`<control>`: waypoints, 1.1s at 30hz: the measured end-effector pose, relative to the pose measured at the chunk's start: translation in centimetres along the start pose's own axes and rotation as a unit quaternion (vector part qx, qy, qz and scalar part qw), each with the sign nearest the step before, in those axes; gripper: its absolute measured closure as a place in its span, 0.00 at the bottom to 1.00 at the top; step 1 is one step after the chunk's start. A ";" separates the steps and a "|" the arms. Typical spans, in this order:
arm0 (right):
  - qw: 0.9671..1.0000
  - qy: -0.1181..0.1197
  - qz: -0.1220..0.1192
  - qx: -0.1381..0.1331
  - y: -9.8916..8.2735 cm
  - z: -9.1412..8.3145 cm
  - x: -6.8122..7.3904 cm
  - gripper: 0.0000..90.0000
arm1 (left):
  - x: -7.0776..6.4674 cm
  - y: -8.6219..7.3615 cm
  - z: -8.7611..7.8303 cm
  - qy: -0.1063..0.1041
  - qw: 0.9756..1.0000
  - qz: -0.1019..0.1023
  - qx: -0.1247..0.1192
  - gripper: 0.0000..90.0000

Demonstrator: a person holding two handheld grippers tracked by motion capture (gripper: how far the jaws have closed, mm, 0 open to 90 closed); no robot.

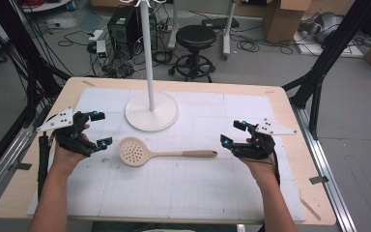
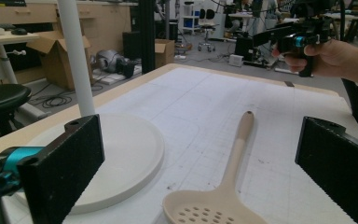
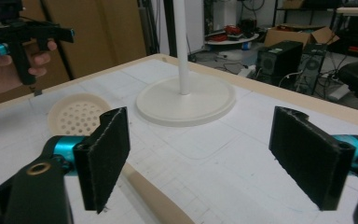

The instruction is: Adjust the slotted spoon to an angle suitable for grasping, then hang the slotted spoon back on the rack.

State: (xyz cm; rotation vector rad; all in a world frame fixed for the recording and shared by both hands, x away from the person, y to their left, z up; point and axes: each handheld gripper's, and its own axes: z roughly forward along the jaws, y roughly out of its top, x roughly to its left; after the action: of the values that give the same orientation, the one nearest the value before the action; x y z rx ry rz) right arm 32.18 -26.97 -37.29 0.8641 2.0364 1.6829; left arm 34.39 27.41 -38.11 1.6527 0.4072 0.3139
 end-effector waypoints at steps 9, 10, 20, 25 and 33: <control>1.000 -0.004 0.005 0.004 -0.1 0.2 -0.2 0.17 | -0.2 0.1 -0.3 -0.004 1.000 -0.004 -0.001 0.02; 1.000 -0.005 0.004 0.003 -0.1 0.1 -0.1 0.16 | -0.2 0.1 -0.2 -0.005 1.000 -0.002 0.000 0.02; 1.000 -0.003 0.004 0.005 0.1 0.5 -0.2 0.16 | -0.6 0.2 -0.2 -0.011 1.000 0.000 0.007 0.02; 1.000 -0.008 0.013 0.005 0.0 0.2 -0.5 0.16 | -0.7 0.4 -0.2 -0.012 1.000 0.000 0.007 0.02; 1.000 -0.020 0.015 0.011 -0.2 -0.2 -1.0 0.16 | -1.6 0.9 0.7 -0.022 0.999 0.002 0.023 0.02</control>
State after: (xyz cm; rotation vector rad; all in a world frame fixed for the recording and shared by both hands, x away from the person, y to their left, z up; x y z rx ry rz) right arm 32.77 -27.85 -37.59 0.9319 2.0290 1.6493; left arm 33.34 26.01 -37.28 1.7020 0.3808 0.2717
